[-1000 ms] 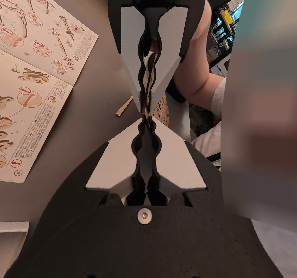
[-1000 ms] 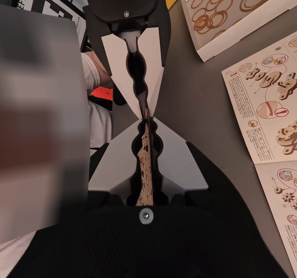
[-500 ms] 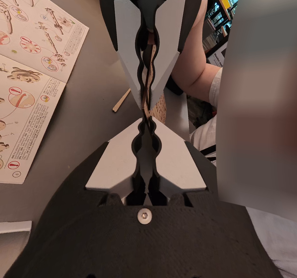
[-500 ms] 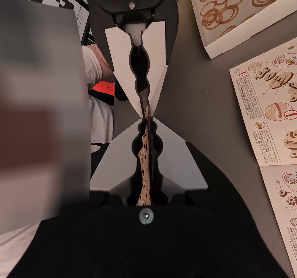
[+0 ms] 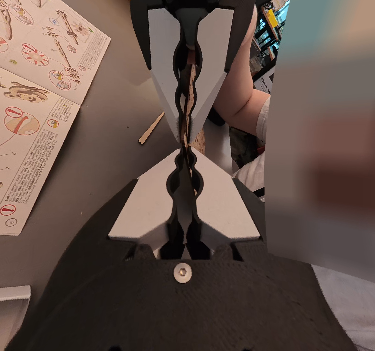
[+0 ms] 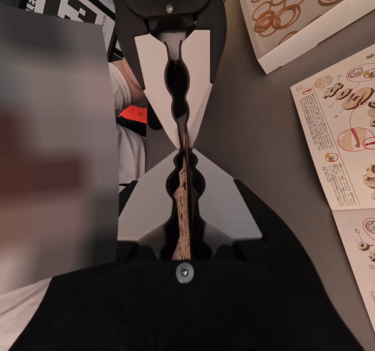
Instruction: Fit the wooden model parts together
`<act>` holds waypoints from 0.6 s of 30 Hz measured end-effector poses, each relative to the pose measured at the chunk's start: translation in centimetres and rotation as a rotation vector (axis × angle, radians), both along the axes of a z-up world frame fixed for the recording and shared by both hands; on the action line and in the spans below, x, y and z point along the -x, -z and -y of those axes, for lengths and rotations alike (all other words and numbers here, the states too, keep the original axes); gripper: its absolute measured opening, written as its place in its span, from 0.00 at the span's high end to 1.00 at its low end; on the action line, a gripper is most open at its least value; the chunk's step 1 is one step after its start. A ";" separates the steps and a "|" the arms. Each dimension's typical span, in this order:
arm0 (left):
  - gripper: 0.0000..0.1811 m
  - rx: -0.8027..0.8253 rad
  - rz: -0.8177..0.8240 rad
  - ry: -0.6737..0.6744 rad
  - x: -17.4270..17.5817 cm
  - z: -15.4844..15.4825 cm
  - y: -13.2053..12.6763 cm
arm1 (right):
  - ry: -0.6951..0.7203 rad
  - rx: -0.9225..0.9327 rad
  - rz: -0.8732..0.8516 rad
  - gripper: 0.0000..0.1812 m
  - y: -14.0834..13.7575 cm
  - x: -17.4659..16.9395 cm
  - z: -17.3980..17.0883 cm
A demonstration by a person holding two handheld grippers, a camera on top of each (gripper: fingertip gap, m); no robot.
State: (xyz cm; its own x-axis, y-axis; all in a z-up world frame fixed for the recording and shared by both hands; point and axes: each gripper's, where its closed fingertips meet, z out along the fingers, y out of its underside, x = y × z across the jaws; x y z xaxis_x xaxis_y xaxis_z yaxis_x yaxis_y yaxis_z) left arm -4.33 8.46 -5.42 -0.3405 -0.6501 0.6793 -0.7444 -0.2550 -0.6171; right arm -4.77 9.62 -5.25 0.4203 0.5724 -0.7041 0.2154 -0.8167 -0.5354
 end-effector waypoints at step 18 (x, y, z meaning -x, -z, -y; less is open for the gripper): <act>0.99 -0.211 0.033 -0.035 -0.4 -0.5 0.8 | 0.049 -0.003 0.107 0.97 0.8 -0.5 -0.4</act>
